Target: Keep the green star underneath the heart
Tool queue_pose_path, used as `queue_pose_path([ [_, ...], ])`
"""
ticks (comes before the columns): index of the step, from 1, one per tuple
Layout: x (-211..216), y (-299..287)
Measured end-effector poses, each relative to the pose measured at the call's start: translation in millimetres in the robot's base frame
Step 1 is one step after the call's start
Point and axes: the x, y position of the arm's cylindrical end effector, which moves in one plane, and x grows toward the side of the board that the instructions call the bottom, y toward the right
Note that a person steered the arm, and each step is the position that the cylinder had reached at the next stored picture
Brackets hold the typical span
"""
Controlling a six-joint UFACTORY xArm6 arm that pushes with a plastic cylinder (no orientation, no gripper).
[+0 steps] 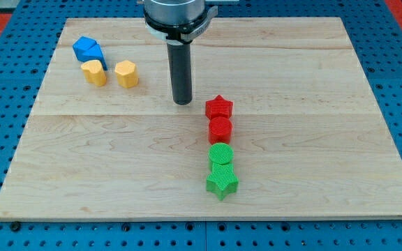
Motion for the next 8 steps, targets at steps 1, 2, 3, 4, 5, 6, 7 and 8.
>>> queue_pose_path([
  [1, 0.0, 0.2],
  [2, 0.9, 0.2],
  [3, 0.9, 0.2],
  [4, 2.3, 0.2],
  [5, 2.3, 0.2],
  [6, 3.5, 1.0],
  [7, 2.4, 2.6],
  [8, -1.8, 14.8],
])
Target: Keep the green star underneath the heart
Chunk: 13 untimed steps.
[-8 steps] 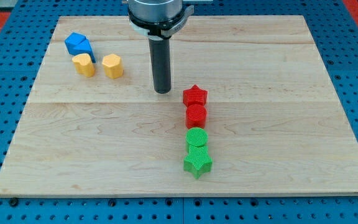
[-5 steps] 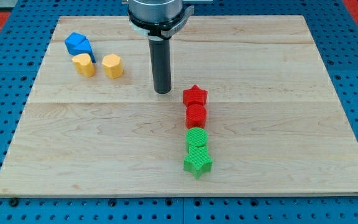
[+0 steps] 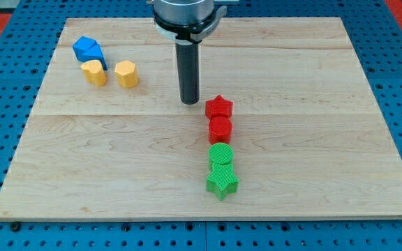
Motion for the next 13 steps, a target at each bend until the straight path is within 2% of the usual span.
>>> queue_pose_path([
  [2, -10.5, 2.7],
  [3, -35.1, -18.3],
  [5, -123.3, 70.5],
  [6, -113.2, 140.4],
  [8, -60.9, 228.4],
  [9, -61.6, 225.7],
  [10, -32.2, 235.0],
  [11, 6.0, 259.7],
  [12, 78.4, 261.0],
  [13, 137.6, 209.8],
])
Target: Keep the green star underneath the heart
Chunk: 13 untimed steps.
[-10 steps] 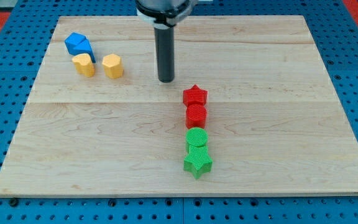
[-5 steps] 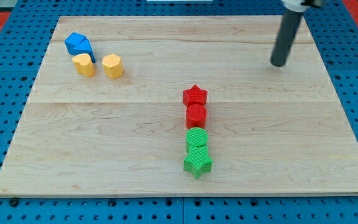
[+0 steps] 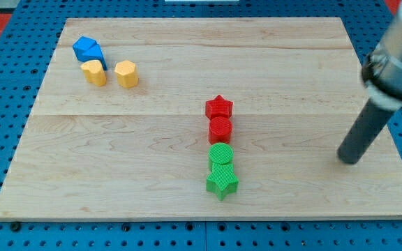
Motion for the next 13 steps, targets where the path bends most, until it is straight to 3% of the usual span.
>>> queue_pose_path([
  [1, 55.4, -41.2],
  [2, 51.8, -102.3],
  [3, 24.0, -108.5],
  [4, 23.9, -148.2],
  [8, 49.4, -147.2],
  [10, 38.9, -184.9],
  [11, 5.5, -184.6],
  [12, 29.6, -252.6],
  [13, 35.7, -233.7],
])
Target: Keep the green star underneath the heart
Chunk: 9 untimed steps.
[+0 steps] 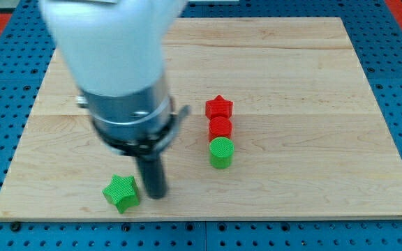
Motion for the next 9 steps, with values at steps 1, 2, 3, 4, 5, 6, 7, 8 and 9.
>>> queue_pose_path([
  [1, 27.7, 17.7],
  [2, 33.9, 0.6],
  [3, 31.8, -73.0],
  [4, 14.5, -127.8],
  [5, -3.9, -133.1],
  [6, -3.7, -86.0],
  [7, -1.0, -52.7],
  [8, -4.7, -19.9],
  [9, -37.3, -10.1],
])
